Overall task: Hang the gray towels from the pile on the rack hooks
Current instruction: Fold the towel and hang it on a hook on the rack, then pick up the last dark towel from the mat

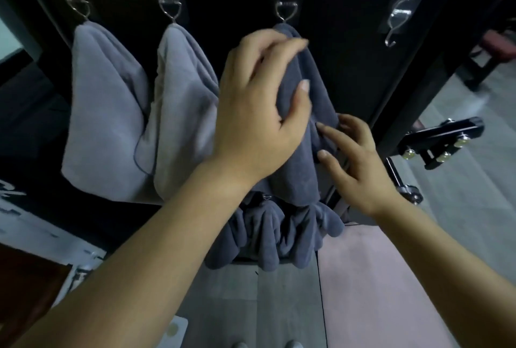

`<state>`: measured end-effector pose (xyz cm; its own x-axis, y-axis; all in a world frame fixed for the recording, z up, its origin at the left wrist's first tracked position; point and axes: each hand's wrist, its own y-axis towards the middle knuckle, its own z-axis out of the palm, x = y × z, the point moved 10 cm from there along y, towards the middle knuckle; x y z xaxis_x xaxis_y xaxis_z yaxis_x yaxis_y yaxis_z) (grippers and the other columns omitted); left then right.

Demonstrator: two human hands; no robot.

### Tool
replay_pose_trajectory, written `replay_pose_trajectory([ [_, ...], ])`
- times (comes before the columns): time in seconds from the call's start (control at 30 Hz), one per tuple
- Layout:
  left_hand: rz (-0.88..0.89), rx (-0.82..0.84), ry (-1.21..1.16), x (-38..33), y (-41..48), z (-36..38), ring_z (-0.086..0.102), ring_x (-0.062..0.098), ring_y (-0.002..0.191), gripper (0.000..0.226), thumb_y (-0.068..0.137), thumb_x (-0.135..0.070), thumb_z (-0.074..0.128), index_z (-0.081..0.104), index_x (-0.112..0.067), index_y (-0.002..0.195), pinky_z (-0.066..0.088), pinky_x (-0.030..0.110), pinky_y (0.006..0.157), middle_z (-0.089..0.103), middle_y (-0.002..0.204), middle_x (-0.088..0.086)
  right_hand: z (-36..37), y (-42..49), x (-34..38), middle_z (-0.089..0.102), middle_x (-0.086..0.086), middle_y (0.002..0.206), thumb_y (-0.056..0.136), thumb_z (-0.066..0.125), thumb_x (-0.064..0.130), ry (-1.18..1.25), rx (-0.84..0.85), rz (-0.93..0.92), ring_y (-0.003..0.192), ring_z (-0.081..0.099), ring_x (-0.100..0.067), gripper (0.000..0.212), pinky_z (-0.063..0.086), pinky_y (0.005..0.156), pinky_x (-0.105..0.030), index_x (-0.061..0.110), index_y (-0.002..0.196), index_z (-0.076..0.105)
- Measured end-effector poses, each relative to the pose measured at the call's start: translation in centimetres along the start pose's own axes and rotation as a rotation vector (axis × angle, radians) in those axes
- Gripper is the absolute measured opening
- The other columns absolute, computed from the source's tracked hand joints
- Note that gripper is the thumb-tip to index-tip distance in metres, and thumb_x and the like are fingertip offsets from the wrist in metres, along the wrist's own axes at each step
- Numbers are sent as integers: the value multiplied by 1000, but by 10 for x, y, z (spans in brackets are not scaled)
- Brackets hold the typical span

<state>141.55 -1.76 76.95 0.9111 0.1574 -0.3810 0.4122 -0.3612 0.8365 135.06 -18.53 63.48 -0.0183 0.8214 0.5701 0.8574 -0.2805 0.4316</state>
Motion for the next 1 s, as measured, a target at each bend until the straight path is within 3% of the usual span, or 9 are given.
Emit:
replay_pose_trajectory([
  [0.07,61,137,-133,-25,5,26,57,17,109,30,95,-16,58,64,-4,121,51,32,91,58,121,11,-4,-24,-19,37,-8,147,96,55,38,-52,-17,52,135,45,-23,47,42,109,-37,19,139,56],
  [0.17,76,448,-181,-53,-8,90,58,17,103,28,95,-25,57,65,-13,119,53,38,81,59,115,3,-12,-72,-54,47,-10,139,91,60,25,-149,-18,172,129,49,-26,44,46,104,-45,14,133,59],
  [0.27,90,779,-104,-69,-50,167,53,19,113,31,97,-37,54,60,-22,123,52,42,84,56,119,-2,-23,-136,-88,52,-9,136,88,69,14,-249,-21,348,125,51,-29,46,47,101,-44,15,134,60],
  [0.5,199,1285,-1,-112,-194,317,48,30,124,49,95,-50,49,49,-26,138,46,47,98,48,134,4,-51,-332,-151,56,-12,133,90,70,21,-373,-95,850,121,54,-34,45,47,98,-43,15,133,61],
  [0.73,405,1649,-83,-215,-368,411,47,30,128,52,96,-50,51,46,-27,142,45,45,101,46,140,6,-53,-548,-181,55,-14,133,89,68,23,-414,-151,1341,117,56,-37,46,47,97,-49,16,133,60],
  [1.0,747,1832,-120,-387,-510,478,48,30,127,53,96,-52,47,45,-27,143,42,46,101,47,139,7,-51,-743,-182,53,-15,134,89,66,26,-277,-284,1780,115,55,-38,51,50,91,-48,17,138,54],
])
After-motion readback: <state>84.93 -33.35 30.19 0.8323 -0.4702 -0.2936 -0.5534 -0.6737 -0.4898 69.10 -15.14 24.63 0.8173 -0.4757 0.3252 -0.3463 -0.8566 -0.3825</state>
